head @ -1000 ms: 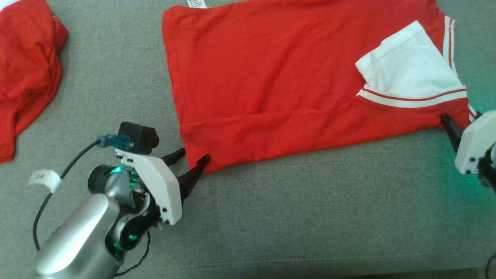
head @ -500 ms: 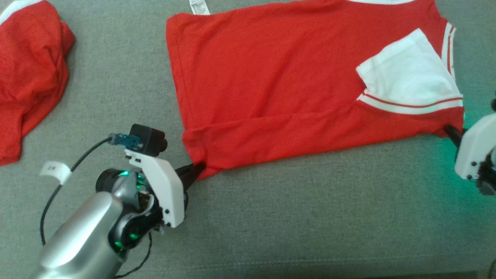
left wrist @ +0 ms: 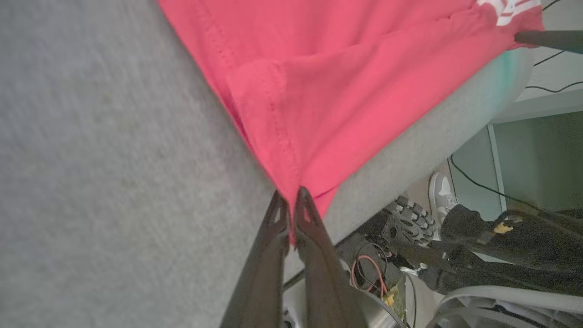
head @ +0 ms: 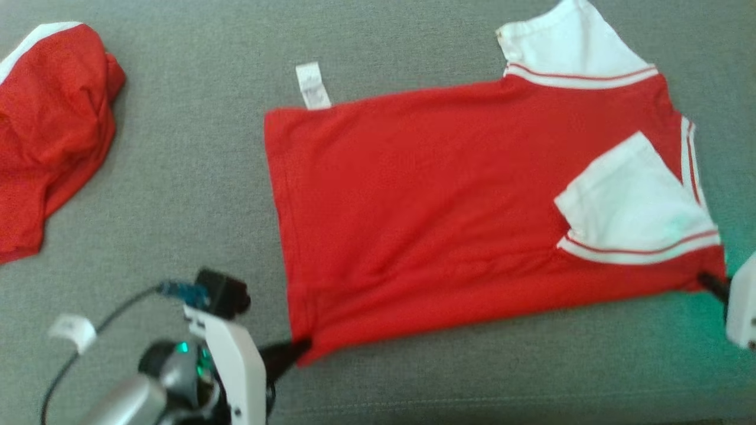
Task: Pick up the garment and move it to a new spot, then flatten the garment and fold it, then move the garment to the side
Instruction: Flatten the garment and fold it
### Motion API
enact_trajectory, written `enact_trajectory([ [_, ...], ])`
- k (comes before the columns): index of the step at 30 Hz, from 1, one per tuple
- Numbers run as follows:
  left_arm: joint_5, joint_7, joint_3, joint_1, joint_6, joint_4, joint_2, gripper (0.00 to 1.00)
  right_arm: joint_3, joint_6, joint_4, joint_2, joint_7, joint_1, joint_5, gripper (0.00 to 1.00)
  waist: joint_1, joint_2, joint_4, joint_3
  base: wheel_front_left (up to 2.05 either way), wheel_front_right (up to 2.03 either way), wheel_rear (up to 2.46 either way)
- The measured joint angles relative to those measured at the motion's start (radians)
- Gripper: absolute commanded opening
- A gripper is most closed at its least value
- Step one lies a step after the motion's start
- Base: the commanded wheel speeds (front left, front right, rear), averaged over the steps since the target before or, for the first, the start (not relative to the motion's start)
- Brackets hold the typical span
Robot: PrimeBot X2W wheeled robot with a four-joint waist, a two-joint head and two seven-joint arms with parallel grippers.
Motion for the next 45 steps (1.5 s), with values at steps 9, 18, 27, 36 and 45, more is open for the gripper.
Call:
enact_trajectory([
  [9,0.052,-0.053,-0.007,0.033,0.062,-0.01,-0.009,1.0,0.01,0.0,-0.041,0.01,-0.054,0.046,-0.029,1.0,0.0,0.0,-0.004,0.015,0.0,0.0,0.0],
  [18,0.131,-0.007,0.079,-0.169,0.102,-0.059,0.062,1.0,-0.042,0.0,-0.147,-0.081,-0.03,-0.212,0.008,1.0,0.0,0.0,-0.004,0.094,0.0,0.0,0.0],
  [27,0.213,0.058,0.025,-0.604,0.059,0.17,-0.115,1.0,0.037,0.0,0.1,-0.024,-0.068,-0.749,-0.172,1.0,0.0003,-0.0001,0.055,0.276,0.0,0.0,0.0],
  [36,0.236,0.053,-0.029,-0.716,0.005,0.275,-0.217,1.0,0.049,0.0,0.383,0.026,-0.193,-0.868,-0.278,1.0,0.0002,-0.0001,0.163,0.328,0.0,0.0,0.0],
  [45,0.21,0.06,-0.034,-0.732,-0.028,0.29,-0.234,1.0,0.11,0.0,0.503,0.033,-0.266,-0.941,-0.276,1.0,0.0,0.0,0.183,0.338,0.0,0.0,0.0],
])
